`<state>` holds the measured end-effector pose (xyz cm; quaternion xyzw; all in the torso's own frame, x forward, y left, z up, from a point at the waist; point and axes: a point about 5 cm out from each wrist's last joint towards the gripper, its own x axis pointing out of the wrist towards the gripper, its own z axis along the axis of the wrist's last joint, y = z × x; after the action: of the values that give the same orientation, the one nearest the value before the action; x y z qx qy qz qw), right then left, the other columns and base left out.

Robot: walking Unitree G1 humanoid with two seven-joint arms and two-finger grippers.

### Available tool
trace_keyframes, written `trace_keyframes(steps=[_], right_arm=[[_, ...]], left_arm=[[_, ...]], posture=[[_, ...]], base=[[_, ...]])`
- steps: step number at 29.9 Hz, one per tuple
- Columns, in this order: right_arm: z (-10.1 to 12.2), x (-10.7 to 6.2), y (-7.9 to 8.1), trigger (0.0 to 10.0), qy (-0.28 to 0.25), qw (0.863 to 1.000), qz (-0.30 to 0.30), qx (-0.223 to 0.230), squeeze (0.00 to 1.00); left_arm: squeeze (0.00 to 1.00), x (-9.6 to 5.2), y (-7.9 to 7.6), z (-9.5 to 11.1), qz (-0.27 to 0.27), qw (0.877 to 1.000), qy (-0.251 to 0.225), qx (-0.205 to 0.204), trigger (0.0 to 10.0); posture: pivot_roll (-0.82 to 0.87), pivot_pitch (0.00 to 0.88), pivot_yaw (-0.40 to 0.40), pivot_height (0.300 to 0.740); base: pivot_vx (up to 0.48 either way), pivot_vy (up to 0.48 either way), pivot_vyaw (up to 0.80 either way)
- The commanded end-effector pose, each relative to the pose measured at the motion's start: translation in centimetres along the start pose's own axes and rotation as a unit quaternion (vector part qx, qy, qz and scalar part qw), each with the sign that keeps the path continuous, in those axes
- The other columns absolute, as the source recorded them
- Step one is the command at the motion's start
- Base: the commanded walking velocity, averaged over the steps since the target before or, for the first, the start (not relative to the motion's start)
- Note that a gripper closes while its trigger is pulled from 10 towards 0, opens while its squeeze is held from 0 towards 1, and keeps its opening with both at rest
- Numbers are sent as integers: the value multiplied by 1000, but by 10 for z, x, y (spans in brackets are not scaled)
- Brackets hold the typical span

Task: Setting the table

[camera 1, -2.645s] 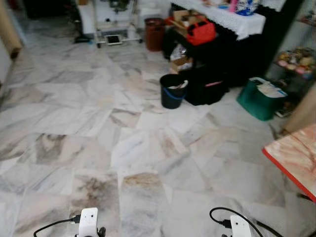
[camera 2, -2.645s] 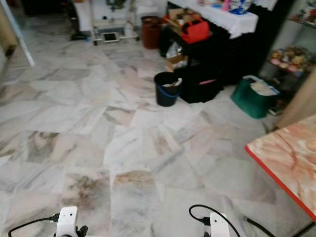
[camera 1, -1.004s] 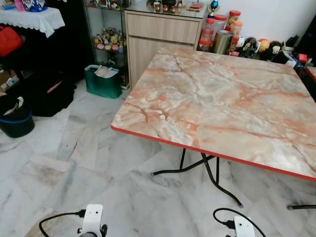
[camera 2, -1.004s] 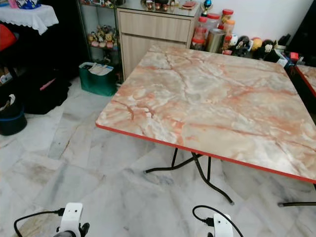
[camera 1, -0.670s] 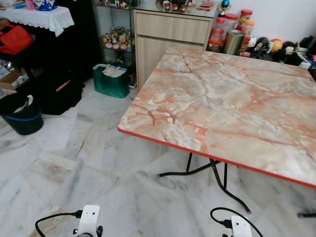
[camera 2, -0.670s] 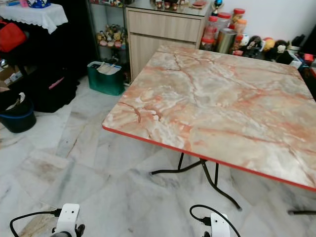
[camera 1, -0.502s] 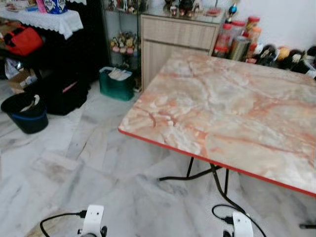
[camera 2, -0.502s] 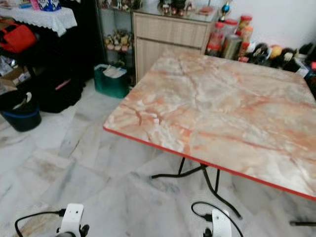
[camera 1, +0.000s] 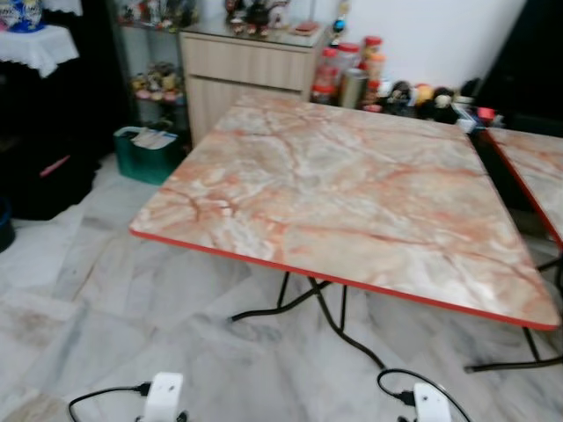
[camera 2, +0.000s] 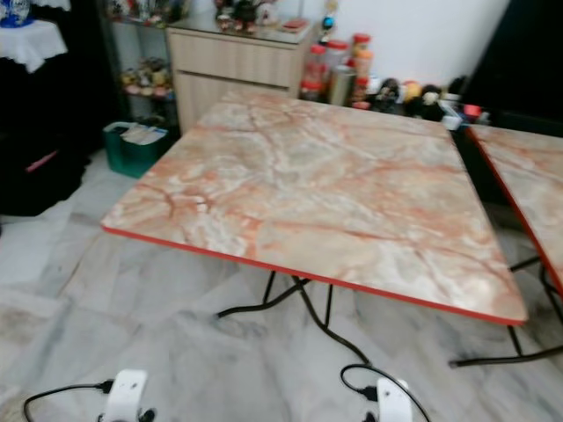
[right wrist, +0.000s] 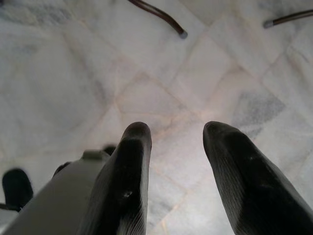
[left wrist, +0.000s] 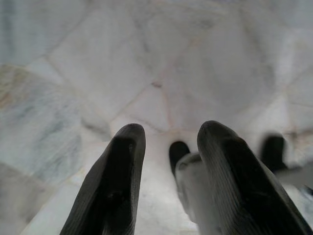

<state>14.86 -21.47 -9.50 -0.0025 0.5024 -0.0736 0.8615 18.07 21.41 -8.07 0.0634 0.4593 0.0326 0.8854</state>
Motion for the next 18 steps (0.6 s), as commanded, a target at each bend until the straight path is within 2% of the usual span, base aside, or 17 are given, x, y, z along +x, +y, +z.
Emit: trace_keyframes(steps=[1,18], right_arm=[[6,0,-8,10000,-11,1000,-10,-4,0],[7,1,-5,10000,-11,1000,-4,-7,0]], left_arm=[[0,1,-12,2,-14,1000,4,6,10000],[0,1,-9,4,-17,1000,8,6,10000]], posture=[[50,0,-55,740],[46,0,-40,740]], base=[[0,-480,0],[0,-476,0]])
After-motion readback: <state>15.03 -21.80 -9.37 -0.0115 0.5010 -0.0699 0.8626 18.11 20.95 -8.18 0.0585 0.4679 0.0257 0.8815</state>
